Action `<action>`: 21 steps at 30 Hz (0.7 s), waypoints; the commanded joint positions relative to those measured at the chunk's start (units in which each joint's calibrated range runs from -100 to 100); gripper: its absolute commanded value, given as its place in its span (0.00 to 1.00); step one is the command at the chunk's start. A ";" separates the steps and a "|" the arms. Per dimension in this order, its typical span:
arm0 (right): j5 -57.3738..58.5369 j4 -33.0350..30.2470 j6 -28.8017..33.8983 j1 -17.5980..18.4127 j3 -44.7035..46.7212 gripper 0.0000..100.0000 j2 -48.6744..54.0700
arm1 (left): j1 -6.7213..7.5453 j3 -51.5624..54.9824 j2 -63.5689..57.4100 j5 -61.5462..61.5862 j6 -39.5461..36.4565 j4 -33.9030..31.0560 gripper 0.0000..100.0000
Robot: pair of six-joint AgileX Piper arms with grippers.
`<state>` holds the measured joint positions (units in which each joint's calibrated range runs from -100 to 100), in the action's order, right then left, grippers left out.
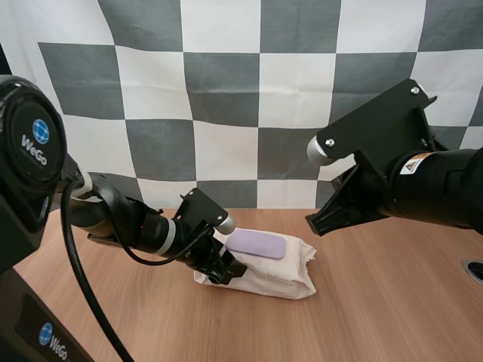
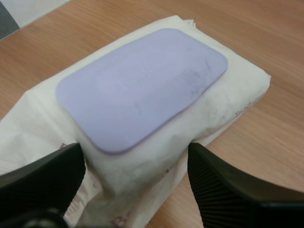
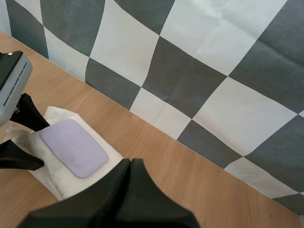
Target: Open the wet wipes lid
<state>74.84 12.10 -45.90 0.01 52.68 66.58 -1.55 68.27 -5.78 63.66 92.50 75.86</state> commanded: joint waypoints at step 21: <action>10.48 9.97 -9.17 -0.04 -0.09 0.00 -3.11 | -0.01 1.94 5.53 -6.13 0.77 -5.37 0.00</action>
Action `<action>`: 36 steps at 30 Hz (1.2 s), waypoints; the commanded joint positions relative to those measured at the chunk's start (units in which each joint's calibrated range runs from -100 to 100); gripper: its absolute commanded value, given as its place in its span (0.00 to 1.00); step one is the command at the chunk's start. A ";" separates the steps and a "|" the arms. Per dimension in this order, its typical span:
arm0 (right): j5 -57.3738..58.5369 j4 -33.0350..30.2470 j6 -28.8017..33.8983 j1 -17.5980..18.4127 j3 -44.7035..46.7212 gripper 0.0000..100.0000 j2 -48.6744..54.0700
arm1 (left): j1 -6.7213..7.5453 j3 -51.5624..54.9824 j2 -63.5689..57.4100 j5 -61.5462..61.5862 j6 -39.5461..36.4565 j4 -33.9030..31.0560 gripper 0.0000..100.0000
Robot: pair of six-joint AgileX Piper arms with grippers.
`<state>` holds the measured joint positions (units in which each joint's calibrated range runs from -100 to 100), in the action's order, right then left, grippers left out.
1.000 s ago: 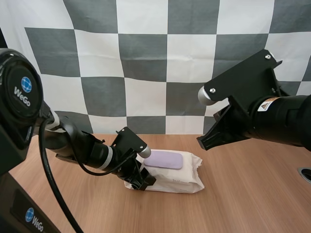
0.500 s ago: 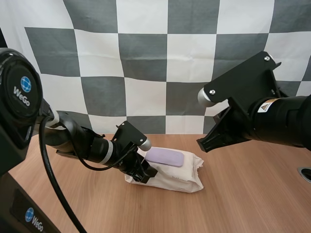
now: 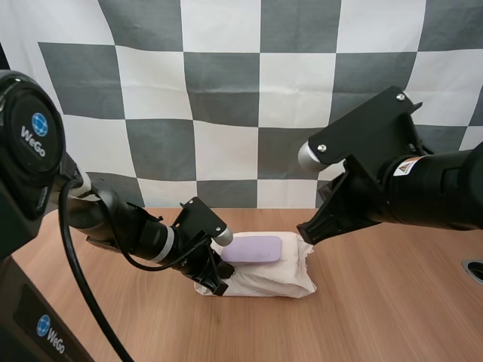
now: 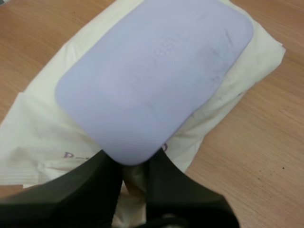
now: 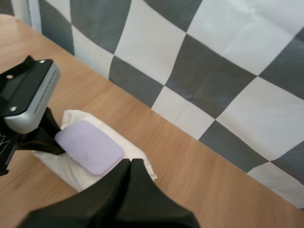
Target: Open the wet wipes lid
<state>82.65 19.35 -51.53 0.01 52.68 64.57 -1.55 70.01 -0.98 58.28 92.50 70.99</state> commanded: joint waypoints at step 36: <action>-34.25 -17.99 -12.17 20.95 12.49 0.00 -26.61 | -0.01 -0.20 1.59 -1.46 0.77 -0.26 0.00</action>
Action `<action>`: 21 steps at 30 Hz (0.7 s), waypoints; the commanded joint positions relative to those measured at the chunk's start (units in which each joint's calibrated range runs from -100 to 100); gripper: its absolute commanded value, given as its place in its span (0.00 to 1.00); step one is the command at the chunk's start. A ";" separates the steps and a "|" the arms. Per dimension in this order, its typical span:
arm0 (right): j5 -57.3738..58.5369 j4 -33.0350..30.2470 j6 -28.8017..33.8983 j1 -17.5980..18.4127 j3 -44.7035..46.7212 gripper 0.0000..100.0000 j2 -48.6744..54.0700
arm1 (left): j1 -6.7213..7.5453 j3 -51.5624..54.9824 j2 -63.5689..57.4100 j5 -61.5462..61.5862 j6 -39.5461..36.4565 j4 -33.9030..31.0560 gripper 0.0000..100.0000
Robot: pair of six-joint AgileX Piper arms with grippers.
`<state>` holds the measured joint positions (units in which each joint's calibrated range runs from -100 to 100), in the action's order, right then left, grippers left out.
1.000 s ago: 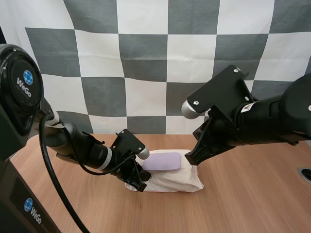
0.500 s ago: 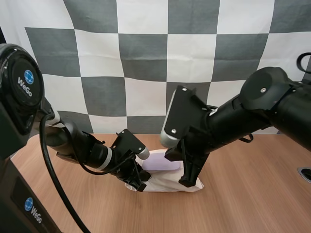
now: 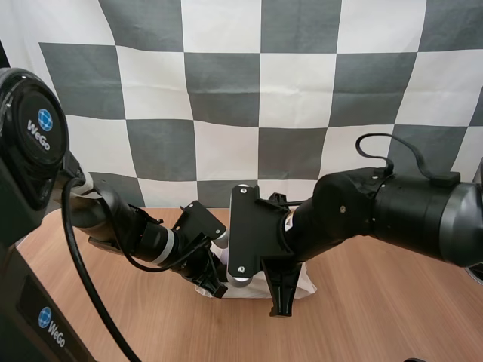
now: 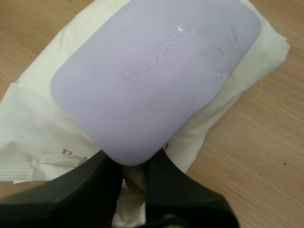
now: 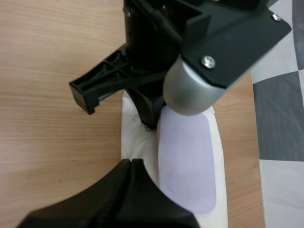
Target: Open the wet wipes lid
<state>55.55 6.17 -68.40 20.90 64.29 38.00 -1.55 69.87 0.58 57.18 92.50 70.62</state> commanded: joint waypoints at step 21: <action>-19.32 -5.83 5.78 0.06 2.32 0.62 -9.60 | -0.01 -0.44 0.02 -0.92 0.77 0.10 0.00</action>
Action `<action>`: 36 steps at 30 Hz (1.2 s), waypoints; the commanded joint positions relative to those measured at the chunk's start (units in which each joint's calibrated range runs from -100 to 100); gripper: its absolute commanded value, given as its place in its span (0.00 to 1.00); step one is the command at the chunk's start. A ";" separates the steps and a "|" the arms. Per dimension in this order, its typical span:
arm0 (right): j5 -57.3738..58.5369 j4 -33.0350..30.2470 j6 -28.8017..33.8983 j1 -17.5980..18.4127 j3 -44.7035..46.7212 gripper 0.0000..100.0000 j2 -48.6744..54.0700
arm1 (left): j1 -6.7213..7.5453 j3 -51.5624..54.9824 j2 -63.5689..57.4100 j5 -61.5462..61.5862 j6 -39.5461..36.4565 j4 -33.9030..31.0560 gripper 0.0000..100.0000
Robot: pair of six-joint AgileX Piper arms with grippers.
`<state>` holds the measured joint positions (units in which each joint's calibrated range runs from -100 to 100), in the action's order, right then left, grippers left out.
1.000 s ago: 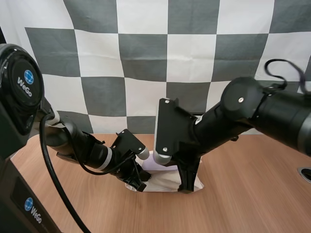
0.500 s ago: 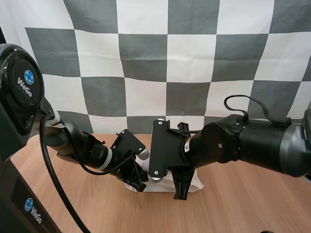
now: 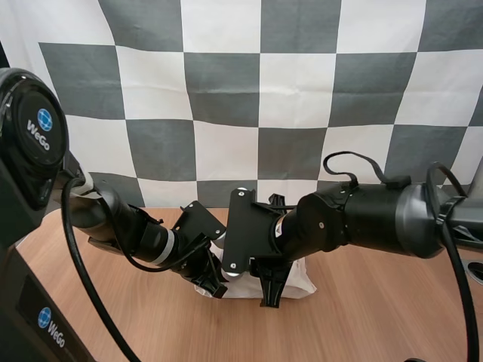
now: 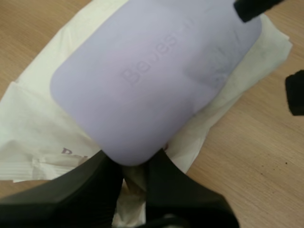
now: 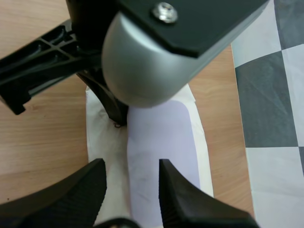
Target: Open the wet wipes lid
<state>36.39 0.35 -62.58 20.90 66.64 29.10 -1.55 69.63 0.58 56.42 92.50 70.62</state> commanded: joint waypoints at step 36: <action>-9.61 -0.35 -0.34 0.06 -0.02 0.00 -9.79 | -0.01 -0.78 0.02 -0.17 0.77 -0.70 0.00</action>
<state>26.72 0.00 -62.96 20.92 66.64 19.36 -1.55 68.89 0.58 56.07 92.50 70.10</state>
